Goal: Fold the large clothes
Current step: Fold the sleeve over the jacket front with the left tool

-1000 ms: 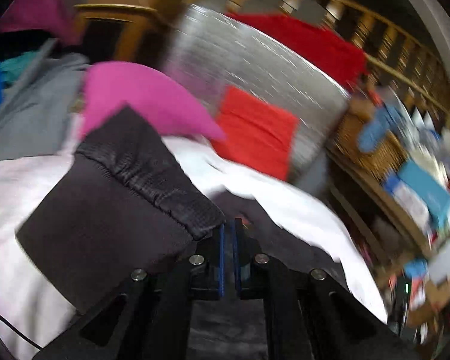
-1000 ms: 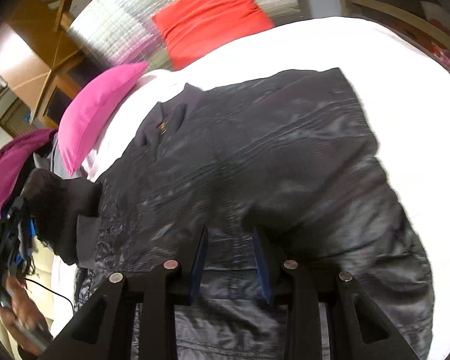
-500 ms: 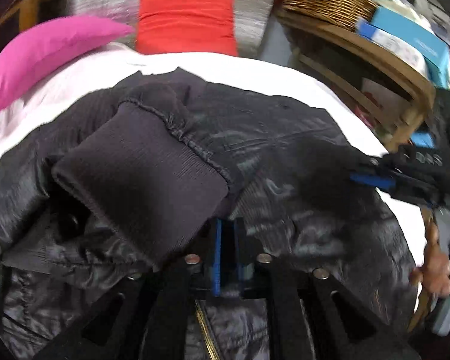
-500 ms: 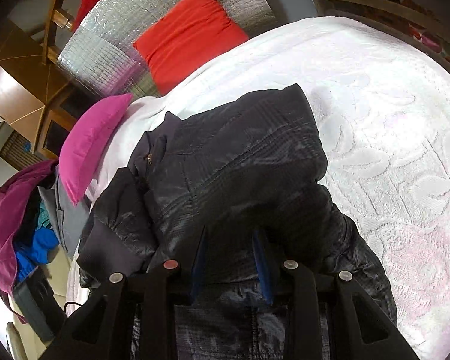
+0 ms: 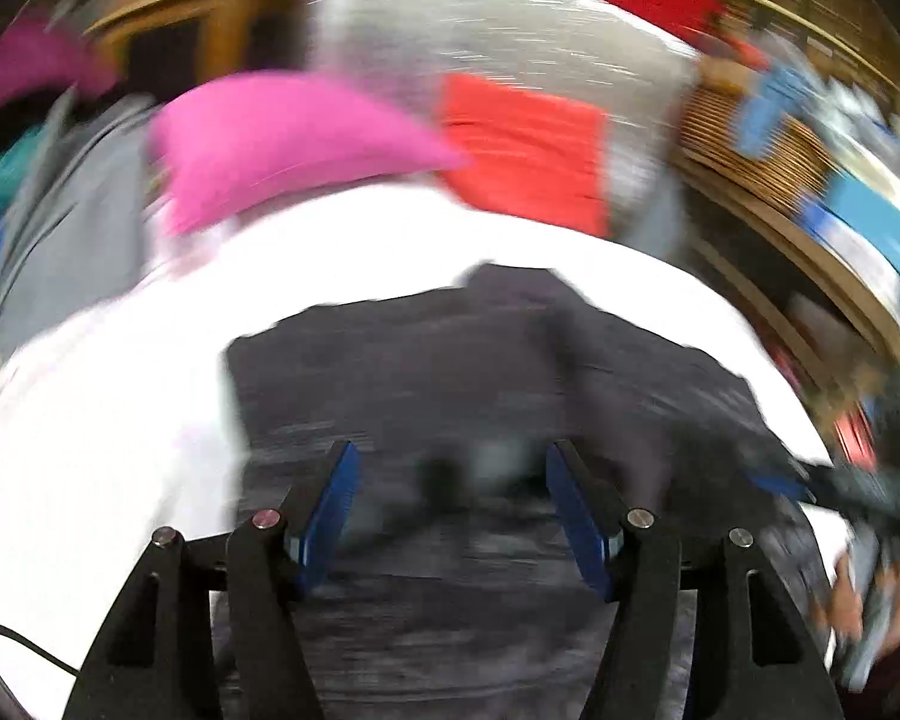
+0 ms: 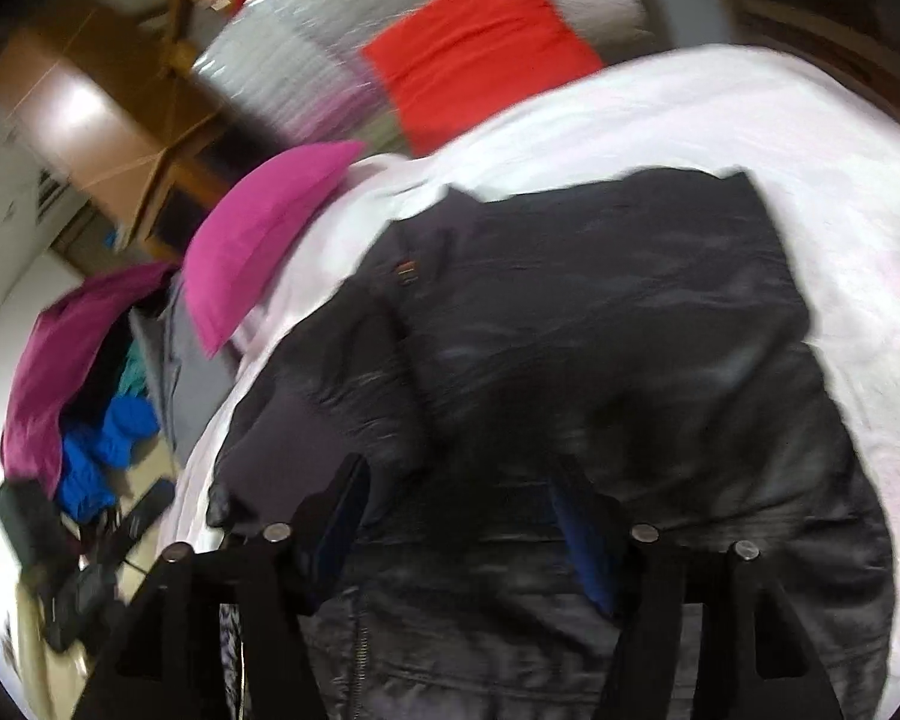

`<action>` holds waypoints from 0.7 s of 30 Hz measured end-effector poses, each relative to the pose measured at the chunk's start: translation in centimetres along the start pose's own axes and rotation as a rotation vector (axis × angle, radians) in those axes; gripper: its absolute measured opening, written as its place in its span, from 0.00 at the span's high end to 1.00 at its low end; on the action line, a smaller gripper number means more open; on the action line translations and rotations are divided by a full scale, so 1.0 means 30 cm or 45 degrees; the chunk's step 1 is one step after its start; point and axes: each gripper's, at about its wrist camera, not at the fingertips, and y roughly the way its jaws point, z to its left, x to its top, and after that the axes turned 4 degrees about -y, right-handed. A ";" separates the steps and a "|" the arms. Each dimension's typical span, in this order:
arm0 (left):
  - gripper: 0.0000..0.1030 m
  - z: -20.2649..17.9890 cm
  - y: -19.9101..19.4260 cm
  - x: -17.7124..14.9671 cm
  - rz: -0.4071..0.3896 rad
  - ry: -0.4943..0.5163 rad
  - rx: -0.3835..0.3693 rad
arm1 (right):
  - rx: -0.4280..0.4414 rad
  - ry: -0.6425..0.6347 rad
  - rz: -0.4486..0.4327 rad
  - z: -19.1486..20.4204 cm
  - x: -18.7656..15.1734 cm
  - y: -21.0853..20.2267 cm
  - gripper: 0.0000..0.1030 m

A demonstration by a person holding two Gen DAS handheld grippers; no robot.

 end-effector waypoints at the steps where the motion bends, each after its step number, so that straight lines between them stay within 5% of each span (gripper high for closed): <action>1: 0.36 0.037 0.017 0.006 0.017 -0.056 0.047 | 0.007 -0.049 0.006 0.036 -0.006 0.011 0.35; 4: 0.37 0.135 0.068 0.006 0.073 -0.194 0.148 | 0.089 -0.115 0.063 0.105 -0.020 0.055 0.35; 7: 0.37 0.147 0.113 -0.006 0.106 -0.171 0.233 | 0.235 -0.042 0.128 0.142 -0.033 0.114 0.35; 9: 0.37 0.150 0.157 -0.028 0.181 -0.139 0.305 | 0.191 -0.063 0.064 0.175 -0.033 0.106 0.35; 12: 0.37 0.174 0.175 -0.028 0.218 -0.197 0.262 | 0.144 -0.191 -0.013 0.253 -0.032 0.099 0.35; 21: 0.37 0.186 0.158 -0.028 0.208 -0.225 0.233 | -0.176 -0.559 0.011 0.404 -0.112 0.250 0.29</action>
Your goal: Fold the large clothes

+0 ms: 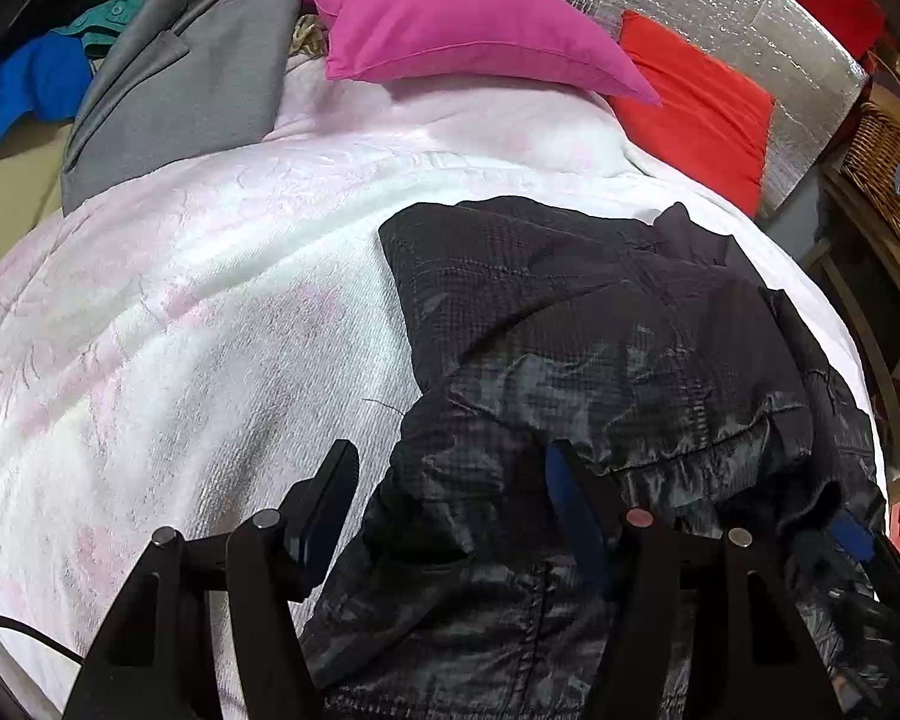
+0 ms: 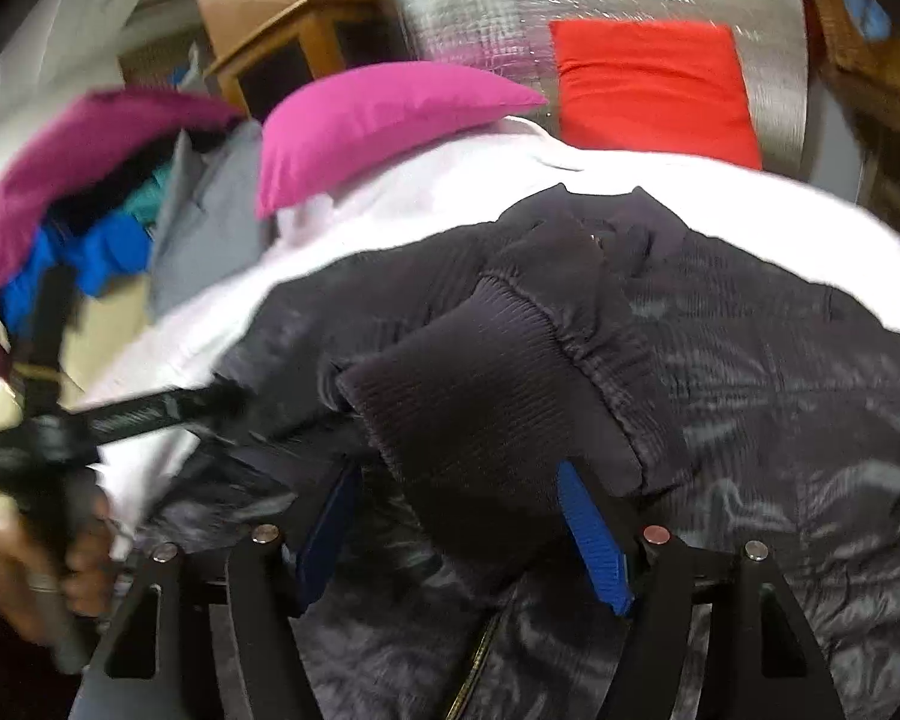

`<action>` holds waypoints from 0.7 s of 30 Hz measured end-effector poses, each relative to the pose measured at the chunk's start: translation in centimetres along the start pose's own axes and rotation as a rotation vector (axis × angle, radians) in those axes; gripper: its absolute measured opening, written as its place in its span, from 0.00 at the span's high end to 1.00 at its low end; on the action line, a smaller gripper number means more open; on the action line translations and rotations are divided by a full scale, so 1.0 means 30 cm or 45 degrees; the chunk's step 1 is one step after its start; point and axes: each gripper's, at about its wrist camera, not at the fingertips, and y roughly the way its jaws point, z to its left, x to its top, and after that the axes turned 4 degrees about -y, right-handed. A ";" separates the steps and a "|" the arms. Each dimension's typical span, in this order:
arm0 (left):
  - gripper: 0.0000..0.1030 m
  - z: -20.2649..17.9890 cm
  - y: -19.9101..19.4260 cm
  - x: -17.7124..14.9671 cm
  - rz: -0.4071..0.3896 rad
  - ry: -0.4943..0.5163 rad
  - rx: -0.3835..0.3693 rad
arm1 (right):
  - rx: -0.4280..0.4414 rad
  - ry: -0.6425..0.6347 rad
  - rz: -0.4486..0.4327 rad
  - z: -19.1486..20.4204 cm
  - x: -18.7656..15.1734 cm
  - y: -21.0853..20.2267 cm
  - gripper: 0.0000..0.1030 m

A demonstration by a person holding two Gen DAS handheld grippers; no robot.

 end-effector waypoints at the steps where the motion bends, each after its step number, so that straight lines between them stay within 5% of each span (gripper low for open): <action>1: 0.37 -0.002 -0.002 -0.003 0.000 0.004 0.000 | -0.035 -0.021 -0.004 0.006 -0.007 0.008 0.27; 4: 0.37 -0.004 0.006 -0.005 -0.005 0.012 0.000 | -0.207 -0.085 0.000 0.018 -0.011 0.048 0.29; 7: 0.37 -0.001 0.010 -0.003 -0.006 0.009 -0.004 | -0.210 -0.028 -0.011 -0.014 0.002 0.046 0.74; 8: 0.37 0.001 0.007 -0.002 -0.005 0.004 -0.008 | -0.196 0.013 -0.023 -0.038 0.005 0.030 0.79; 21: 0.37 -0.035 -0.041 0.010 -0.114 0.031 -0.006 | 0.336 0.931 -0.259 -0.601 -0.064 -0.178 0.86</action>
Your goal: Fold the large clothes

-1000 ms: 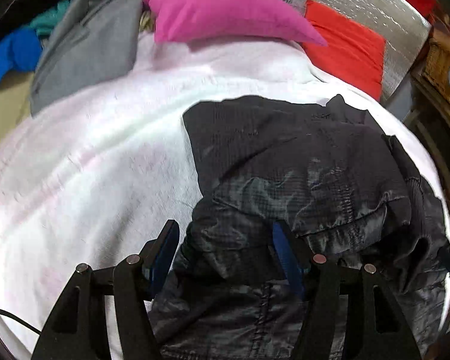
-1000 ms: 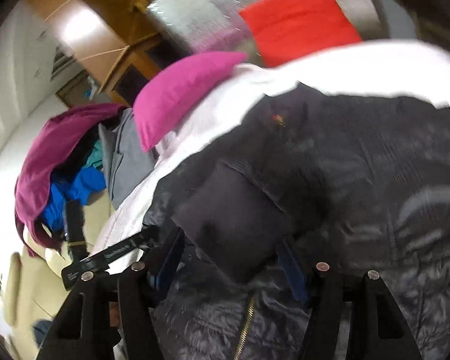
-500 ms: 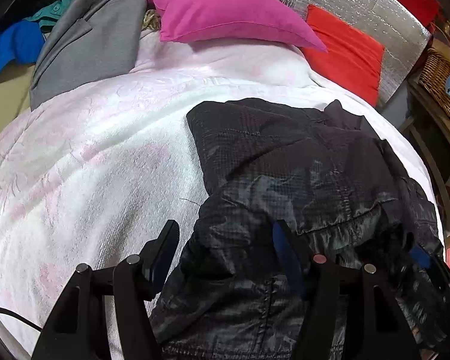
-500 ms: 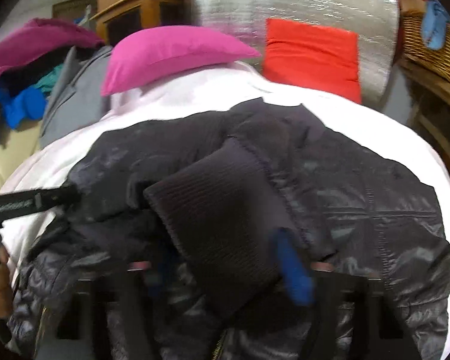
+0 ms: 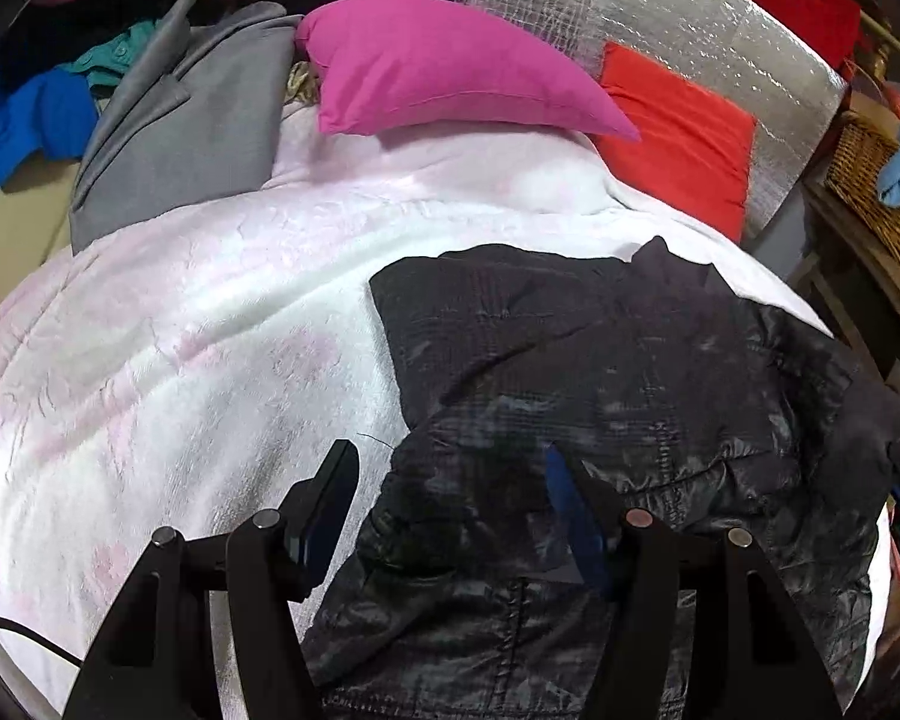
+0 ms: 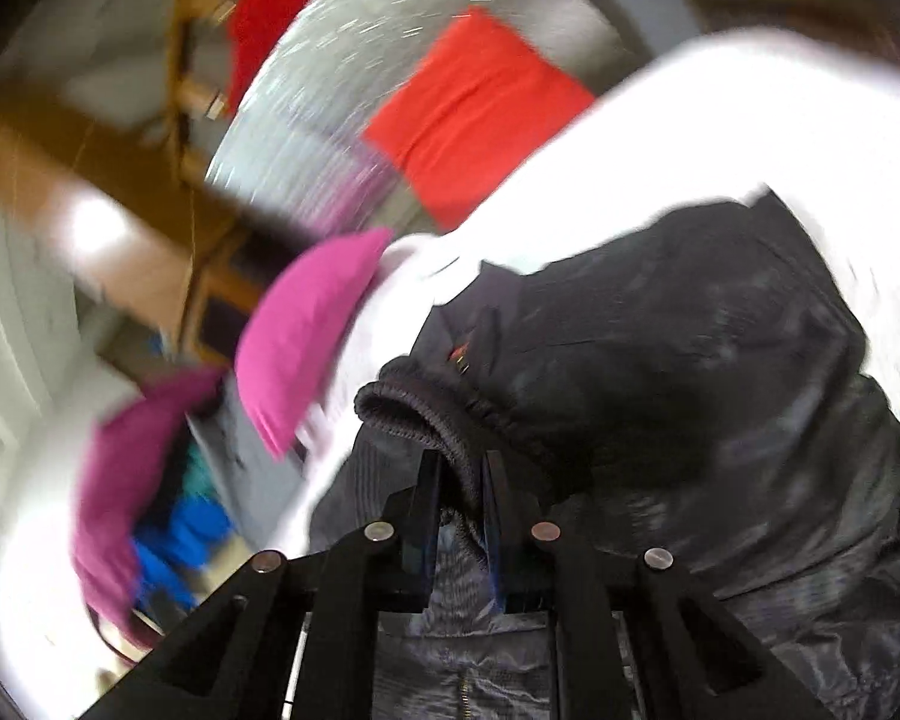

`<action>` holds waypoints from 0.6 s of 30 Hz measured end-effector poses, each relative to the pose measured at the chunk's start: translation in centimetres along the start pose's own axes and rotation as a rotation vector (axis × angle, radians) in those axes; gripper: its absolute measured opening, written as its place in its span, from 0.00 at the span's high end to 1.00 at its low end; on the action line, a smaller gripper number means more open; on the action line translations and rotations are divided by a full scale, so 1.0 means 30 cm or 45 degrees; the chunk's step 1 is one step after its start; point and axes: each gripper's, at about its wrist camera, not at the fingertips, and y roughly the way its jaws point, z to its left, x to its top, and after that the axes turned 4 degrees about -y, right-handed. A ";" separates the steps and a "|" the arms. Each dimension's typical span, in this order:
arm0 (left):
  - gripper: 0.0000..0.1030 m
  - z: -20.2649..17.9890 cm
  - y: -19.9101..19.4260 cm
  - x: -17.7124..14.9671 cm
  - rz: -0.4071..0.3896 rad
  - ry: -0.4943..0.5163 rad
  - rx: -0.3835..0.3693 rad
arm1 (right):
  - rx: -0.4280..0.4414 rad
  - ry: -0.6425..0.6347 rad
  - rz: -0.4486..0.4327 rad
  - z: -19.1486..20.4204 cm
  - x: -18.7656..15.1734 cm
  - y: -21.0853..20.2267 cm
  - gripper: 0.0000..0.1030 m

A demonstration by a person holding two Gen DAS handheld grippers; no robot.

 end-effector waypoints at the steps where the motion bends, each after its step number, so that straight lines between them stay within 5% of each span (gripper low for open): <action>1: 0.37 -0.007 0.008 -0.003 0.009 0.007 0.003 | 0.013 0.060 0.000 -0.040 0.013 -0.004 0.86; 6: 0.37 -0.030 0.031 -0.013 0.027 0.025 0.011 | 0.057 0.353 -0.032 -0.232 0.047 -0.003 0.76; 8: 0.37 -0.038 0.034 -0.015 0.025 0.036 0.012 | 0.093 0.412 -0.038 -0.277 0.052 0.007 0.36; 13: 0.37 -0.056 0.047 -0.019 0.025 0.053 0.026 | 0.190 0.375 -0.058 -0.271 0.062 0.020 0.33; 18: 0.37 -0.062 0.056 -0.017 0.025 0.046 0.032 | 0.069 0.277 0.023 -0.219 0.076 0.085 0.33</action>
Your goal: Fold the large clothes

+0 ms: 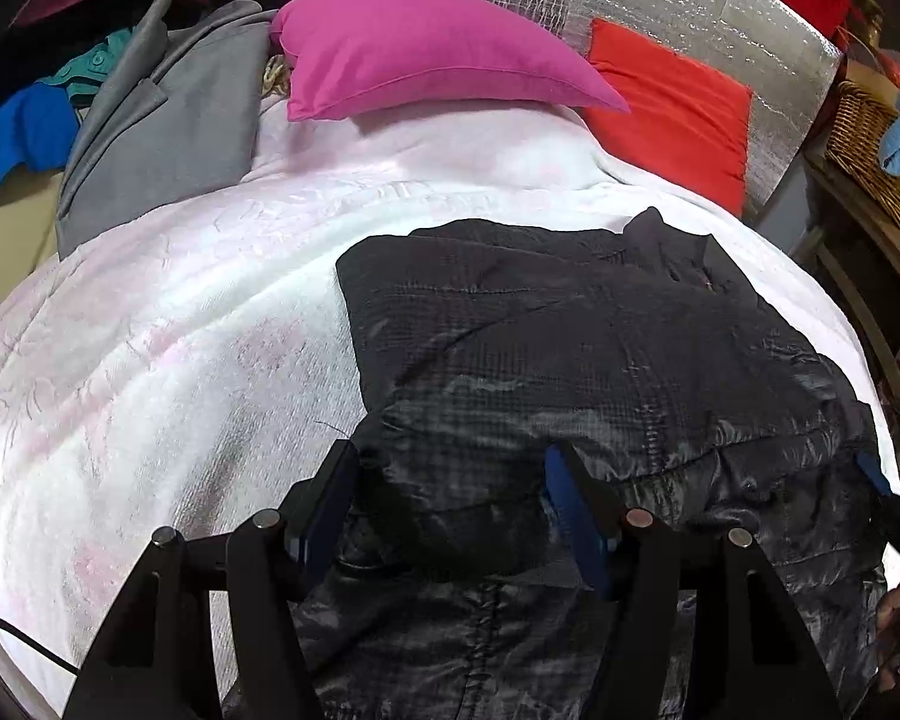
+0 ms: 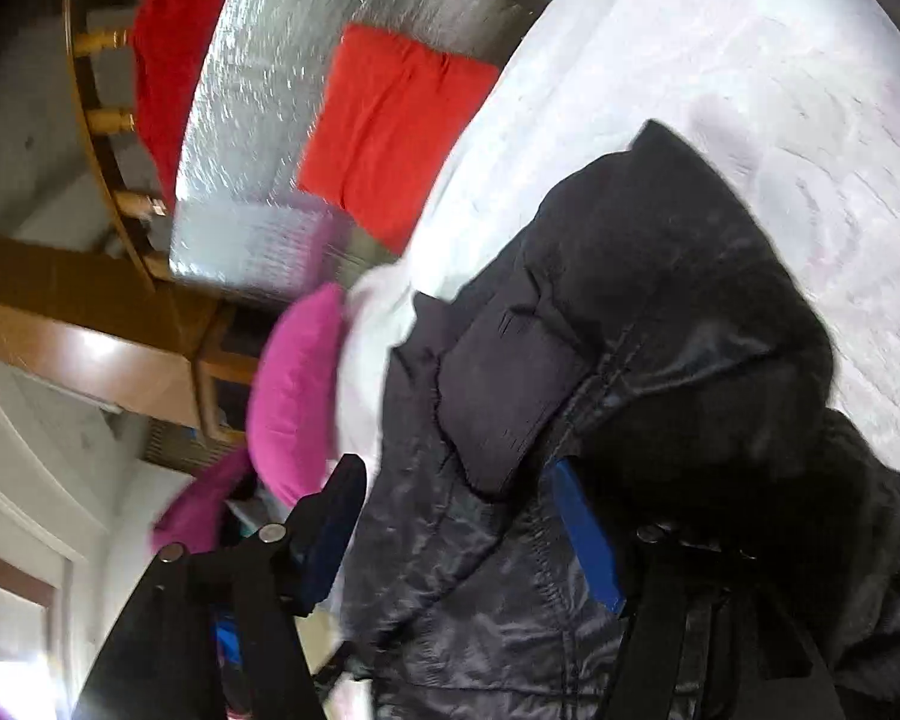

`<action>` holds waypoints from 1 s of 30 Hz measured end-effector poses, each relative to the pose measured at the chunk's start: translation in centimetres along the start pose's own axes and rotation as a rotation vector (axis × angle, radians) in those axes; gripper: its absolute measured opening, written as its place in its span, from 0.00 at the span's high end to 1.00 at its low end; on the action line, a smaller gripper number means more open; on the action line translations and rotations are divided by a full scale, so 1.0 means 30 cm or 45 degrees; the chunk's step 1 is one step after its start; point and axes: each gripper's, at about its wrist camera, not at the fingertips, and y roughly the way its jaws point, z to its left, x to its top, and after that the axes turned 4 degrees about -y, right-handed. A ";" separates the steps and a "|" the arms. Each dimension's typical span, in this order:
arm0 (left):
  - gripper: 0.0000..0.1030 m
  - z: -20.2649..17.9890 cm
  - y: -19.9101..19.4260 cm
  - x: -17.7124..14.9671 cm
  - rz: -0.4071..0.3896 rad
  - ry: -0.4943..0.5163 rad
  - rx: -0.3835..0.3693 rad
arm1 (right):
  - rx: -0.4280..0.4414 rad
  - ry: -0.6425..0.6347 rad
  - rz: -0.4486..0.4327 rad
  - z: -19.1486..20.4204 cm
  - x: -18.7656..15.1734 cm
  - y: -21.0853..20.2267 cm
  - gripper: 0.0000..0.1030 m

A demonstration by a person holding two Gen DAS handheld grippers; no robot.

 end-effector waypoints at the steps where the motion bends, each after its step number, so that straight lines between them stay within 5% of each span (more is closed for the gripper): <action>1: 0.37 -0.001 0.002 0.001 0.000 0.000 0.001 | -0.040 -0.030 0.003 0.014 0.004 0.016 0.33; 9: 0.36 -0.002 0.020 0.023 0.004 -0.016 -0.004 | -0.199 -0.021 0.028 0.017 0.062 0.128 0.45; 14: 0.36 -0.010 0.043 0.032 0.015 -0.016 0.006 | -0.230 -0.022 0.002 -0.016 0.065 0.168 0.84; 30: 0.36 -0.018 -0.001 -0.004 0.018 -0.028 -0.011 | -0.169 -0.187 -0.141 0.123 -0.046 -0.130 0.87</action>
